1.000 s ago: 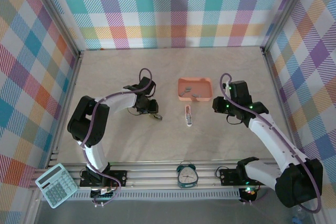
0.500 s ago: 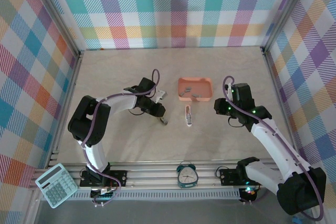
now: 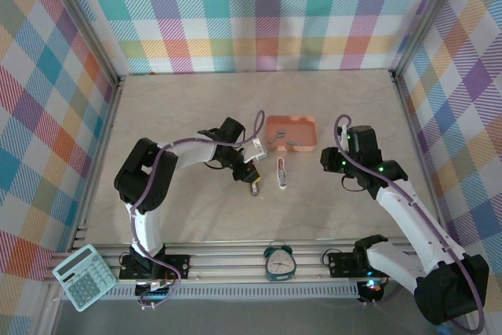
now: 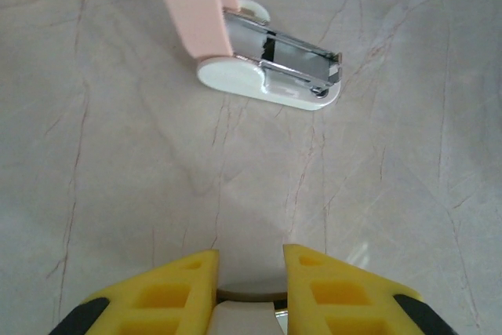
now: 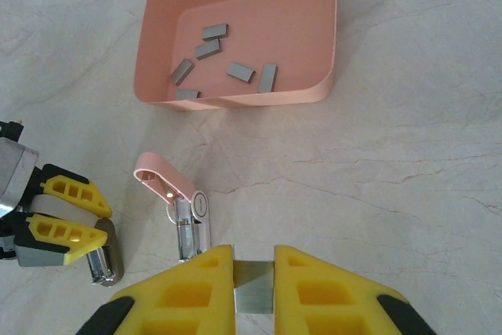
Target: Load the staples into the stapler
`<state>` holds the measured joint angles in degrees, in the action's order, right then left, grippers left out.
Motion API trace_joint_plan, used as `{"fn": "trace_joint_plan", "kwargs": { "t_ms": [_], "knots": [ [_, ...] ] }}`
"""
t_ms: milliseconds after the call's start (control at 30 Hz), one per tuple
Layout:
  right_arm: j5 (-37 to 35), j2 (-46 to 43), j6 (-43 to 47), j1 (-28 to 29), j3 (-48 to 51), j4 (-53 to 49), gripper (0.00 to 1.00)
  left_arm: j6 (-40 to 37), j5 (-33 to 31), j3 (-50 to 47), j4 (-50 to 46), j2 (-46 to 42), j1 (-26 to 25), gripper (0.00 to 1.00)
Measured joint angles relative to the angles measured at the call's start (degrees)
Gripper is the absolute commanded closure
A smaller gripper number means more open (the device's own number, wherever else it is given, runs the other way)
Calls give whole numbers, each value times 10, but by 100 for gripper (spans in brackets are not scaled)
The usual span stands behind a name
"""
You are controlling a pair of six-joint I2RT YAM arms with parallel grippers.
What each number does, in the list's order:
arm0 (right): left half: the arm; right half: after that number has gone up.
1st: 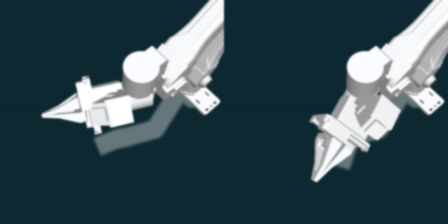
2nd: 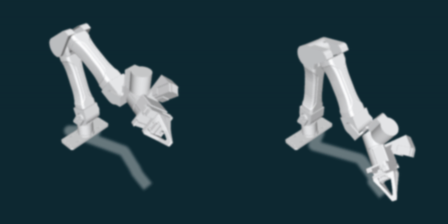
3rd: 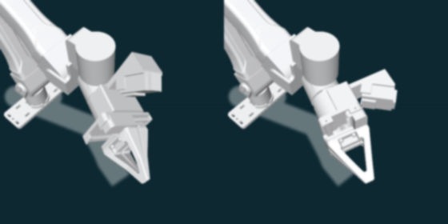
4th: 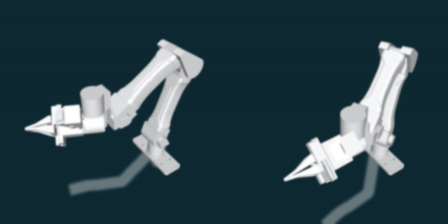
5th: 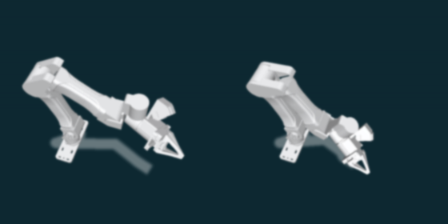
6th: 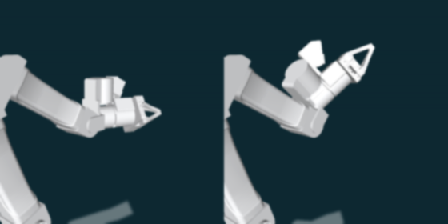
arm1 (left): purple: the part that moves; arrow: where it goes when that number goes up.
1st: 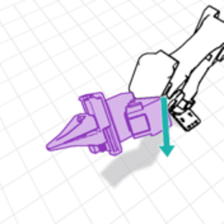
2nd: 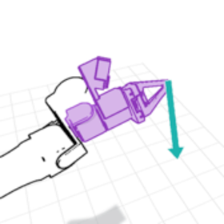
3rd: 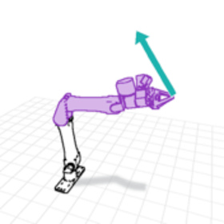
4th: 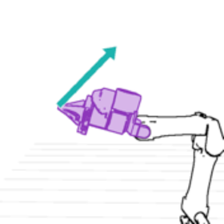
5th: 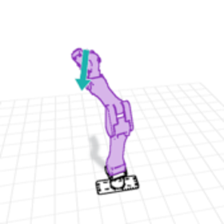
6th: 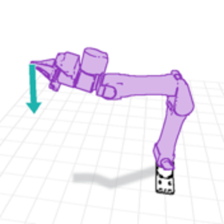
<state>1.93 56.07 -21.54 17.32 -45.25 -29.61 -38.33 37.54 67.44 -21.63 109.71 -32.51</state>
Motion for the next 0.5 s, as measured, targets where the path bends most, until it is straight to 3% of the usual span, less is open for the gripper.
{"fn": "trace_joint_plan", "kwargs": {
  "t_ms": [500],
  "knots": [
    [0, 0, 0, 0, 0, 0, 85, 1, -12, -4, 28, 23, -4, 53]
  ]
}}
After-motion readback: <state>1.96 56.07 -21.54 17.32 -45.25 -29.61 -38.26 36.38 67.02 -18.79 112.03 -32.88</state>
